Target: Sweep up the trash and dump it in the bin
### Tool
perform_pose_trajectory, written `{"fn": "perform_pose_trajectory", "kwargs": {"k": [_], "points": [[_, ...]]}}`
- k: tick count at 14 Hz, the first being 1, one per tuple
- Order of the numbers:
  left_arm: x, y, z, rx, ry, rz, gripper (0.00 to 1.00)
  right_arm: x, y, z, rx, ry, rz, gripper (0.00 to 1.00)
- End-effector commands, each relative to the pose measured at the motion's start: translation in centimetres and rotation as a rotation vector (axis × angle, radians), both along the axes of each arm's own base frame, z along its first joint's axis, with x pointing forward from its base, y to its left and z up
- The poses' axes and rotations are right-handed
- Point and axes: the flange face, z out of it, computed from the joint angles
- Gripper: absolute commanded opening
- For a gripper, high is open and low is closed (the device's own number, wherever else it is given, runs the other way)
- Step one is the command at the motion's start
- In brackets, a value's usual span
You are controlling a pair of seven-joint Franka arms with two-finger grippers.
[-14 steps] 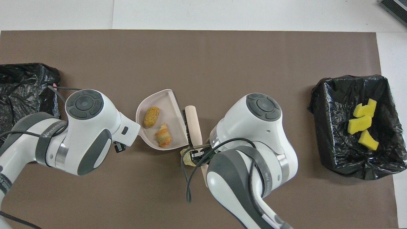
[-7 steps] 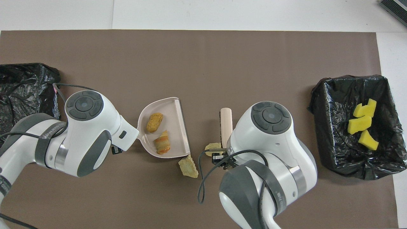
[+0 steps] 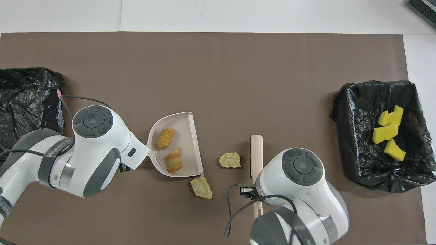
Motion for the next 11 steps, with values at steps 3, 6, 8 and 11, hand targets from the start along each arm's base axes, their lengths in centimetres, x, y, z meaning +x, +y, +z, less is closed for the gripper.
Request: {"fn": "perform_pose_trajectory", "kwargs": {"k": [3,6,8,11], "points": [[-1.0,0.1,0.4,-0.010,-0.014,0.015,0.00,-1.0,1.3,0.7,0.001,-0.032,-0.014,0.00],[-1.0,0.1,0.4,-0.010,-0.014,0.022,0.00,-3.0,5.4,2.2,0.069,-0.029,0.072,0.00],[-1.0,0.0,0.4,-0.007,-0.017,0.033,0.00,-4.8,7.3,3.0,0.131,-0.027,0.258,0.00],[-1.0,0.0,0.4,-0.007,-0.018,0.041,0.00,-7.7,8.9,3.7,0.253,-0.001,0.460,0.00]]}}
